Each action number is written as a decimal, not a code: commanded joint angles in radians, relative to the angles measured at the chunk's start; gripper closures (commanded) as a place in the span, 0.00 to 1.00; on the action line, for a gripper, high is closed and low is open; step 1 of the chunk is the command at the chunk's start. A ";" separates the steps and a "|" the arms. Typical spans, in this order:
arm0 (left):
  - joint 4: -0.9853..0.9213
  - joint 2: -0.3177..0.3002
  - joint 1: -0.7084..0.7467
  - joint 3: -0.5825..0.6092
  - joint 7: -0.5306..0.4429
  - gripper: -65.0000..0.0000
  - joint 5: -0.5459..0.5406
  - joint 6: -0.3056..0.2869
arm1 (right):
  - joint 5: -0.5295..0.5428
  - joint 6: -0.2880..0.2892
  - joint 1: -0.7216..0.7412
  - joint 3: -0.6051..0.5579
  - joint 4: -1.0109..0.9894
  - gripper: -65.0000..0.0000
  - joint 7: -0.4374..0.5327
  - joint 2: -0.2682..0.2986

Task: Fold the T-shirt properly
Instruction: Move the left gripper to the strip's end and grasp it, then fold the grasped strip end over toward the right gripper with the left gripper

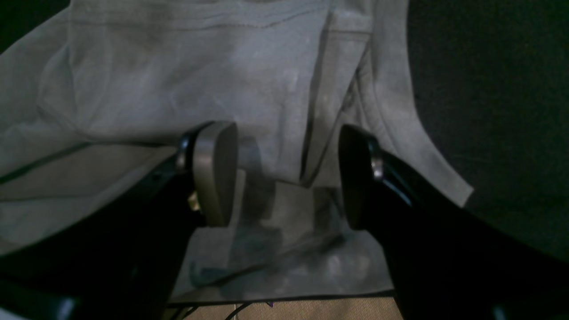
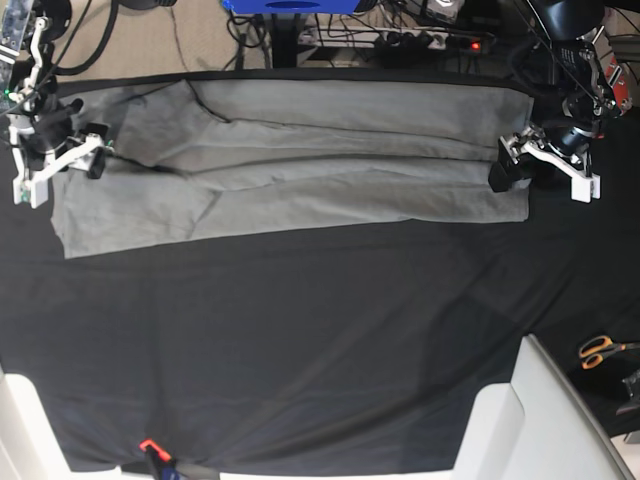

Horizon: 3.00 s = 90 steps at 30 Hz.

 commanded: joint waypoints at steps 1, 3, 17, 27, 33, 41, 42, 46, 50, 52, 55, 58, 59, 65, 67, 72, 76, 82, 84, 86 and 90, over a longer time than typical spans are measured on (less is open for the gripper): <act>-0.008 0.014 0.010 0.007 0.088 0.00 0.052 0.007 | 0.006 0.003 0.006 0.004 0.015 0.47 0.017 0.011; -0.011 0.014 0.012 0.007 0.088 0.00 0.052 0.007 | 0.006 0.003 0.006 0.004 0.015 0.47 0.017 0.011; -0.131 0.007 -0.027 0.006 0.087 0.45 0.051 0.007 | 0.006 0.003 0.006 0.004 0.015 0.47 0.017 0.011; -0.127 -0.006 -0.027 0.001 0.087 1.00 0.052 0.007 | 0.006 0.003 0.012 0.004 0.015 0.47 0.017 0.011; -0.023 -0.032 -0.017 -0.002 0.088 1.00 0.052 0.007 | 0.006 0.003 0.009 0.004 0.015 0.47 0.015 0.011; 0.241 -0.087 0.078 0.007 0.090 1.00 0.054 0.007 | 0.006 0.003 0.009 0.004 0.015 0.47 0.012 0.010; 0.293 -0.084 0.101 0.007 0.090 1.00 0.055 0.007 | 0.006 0.003 0.009 0.004 0.015 0.47 0.012 0.010; 0.518 -0.020 0.207 0.026 0.091 1.00 0.065 0.101 | 0.006 0.003 0.011 0.004 0.015 0.47 0.012 0.010; 0.681 0.059 0.288 0.135 0.094 1.00 0.150 0.273 | 0.006 0.003 0.014 0.004 0.017 0.47 0.011 0.010; 0.724 0.119 0.312 0.177 0.094 1.00 0.186 0.336 | 0.006 0.003 0.015 0.004 0.017 0.47 0.011 0.010; 0.746 0.188 0.319 0.239 0.096 1.00 0.223 0.401 | 0.006 0.003 0.015 0.004 0.017 0.47 0.011 0.010; 0.747 0.249 0.319 0.308 0.096 1.00 0.261 0.453 | 0.006 0.003 0.015 0.004 0.017 0.47 0.011 0.011; 0.747 0.266 0.319 0.328 0.096 1.00 0.278 0.474 | 0.006 0.003 0.015 0.004 0.017 0.47 0.011 0.011; 0.743 0.306 0.299 0.474 0.096 1.00 0.313 0.562 | 0.006 0.003 0.014 0.006 0.017 0.47 0.011 0.013; 0.739 0.306 0.277 0.514 0.096 1.00 0.318 0.566 | 0.006 0.003 0.014 0.006 0.015 0.47 0.011 0.013; 0.710 0.301 0.228 0.604 0.096 1.00 0.324 0.568 | 0.006 0.003 0.015 0.006 0.015 0.47 0.011 0.013; 0.677 0.298 0.196 0.679 0.098 1.00 0.351 0.568 | 0.006 0.003 0.015 0.006 0.015 0.47 0.011 0.014; 0.624 0.307 0.159 0.744 0.122 1.00 0.419 0.568 | 0.006 0.003 0.015 0.007 0.014 0.47 0.011 0.025; 0.624 0.307 0.142 0.767 0.125 1.00 0.421 0.568 | 0.006 0.003 0.015 0.009 0.014 0.47 0.011 0.025; 0.620 0.307 0.134 0.788 0.125 1.00 0.421 0.568 | 0.006 0.003 0.015 0.009 0.014 0.47 0.011 0.025; 0.606 0.320 0.119 0.822 0.125 1.00 0.427 0.568 | 0.006 0.003 0.015 0.006 0.014 0.47 0.011 0.025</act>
